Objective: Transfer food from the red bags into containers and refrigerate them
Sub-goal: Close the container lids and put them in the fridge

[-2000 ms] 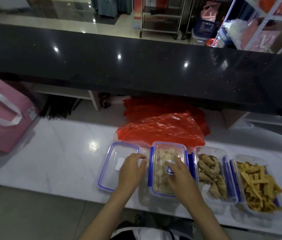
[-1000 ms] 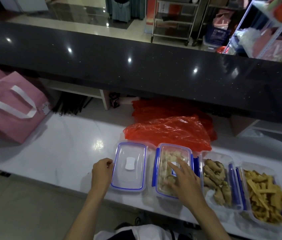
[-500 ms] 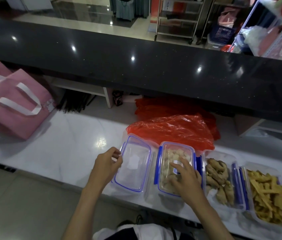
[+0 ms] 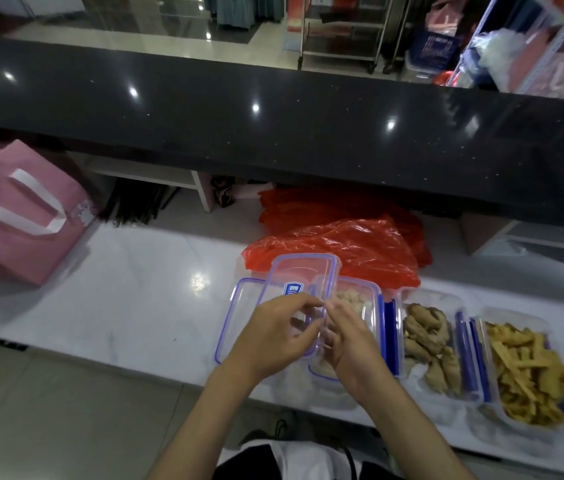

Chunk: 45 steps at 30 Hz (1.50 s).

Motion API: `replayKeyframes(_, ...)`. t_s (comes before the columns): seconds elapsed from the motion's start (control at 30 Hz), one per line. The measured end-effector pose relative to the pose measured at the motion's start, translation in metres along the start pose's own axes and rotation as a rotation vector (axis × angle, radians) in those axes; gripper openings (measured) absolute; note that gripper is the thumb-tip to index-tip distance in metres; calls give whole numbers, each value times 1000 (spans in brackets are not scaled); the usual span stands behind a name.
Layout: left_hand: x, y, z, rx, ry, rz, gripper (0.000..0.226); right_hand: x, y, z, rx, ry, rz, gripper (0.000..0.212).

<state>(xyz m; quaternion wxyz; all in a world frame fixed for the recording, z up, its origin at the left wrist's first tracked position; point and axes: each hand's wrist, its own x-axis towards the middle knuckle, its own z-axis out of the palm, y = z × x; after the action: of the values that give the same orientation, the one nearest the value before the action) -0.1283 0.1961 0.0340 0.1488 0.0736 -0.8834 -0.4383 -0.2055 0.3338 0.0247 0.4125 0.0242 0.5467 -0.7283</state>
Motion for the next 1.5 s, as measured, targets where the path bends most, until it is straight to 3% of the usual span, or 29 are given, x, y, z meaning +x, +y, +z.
replayKeyframes(0.1,9,4,16,-86,-67,21,16,-3,0,-28,-25,114,-31,32)
replayKeyframes(0.17,16,5,30,-92,-27,2,17,-10,-5,-48,-3,150,-58,30)
replayKeyframes(0.3,38,5,65,34,54,-75,24,-29,-24,-92,0,305,-129,52)
replayKeyframes(0.4,55,15,90,-42,-33,-246,37,-39,-32,-131,36,424,-164,32)
replayKeyframes(0.5,67,34,117,-107,-166,-403,49,-42,-37,-164,67,517,-165,26)
replayKeyframes(0.63,77,59,153,-151,-198,-480,45,-41,-46,-201,-240,637,-184,43)
replayKeyframes(0.77,83,64,173,-41,-170,-525,32,-44,-57,-220,-752,538,-222,48)
replayKeyframes(0.9,82,61,185,125,-163,-546,22,-35,-59,-239,-1059,440,-244,40)
replayKeyframes(1.07,75,61,202,175,-145,-585,25,-32,-76,-248,-1215,333,-250,41)
replayKeyframes(1.33,70,64,218,34,-7,-612,27,-15,-80,-257,-1468,229,-95,19)
replayKeyframes(1.5,64,67,235,20,41,-567,41,-7,-82,-253,-1619,177,11,35)
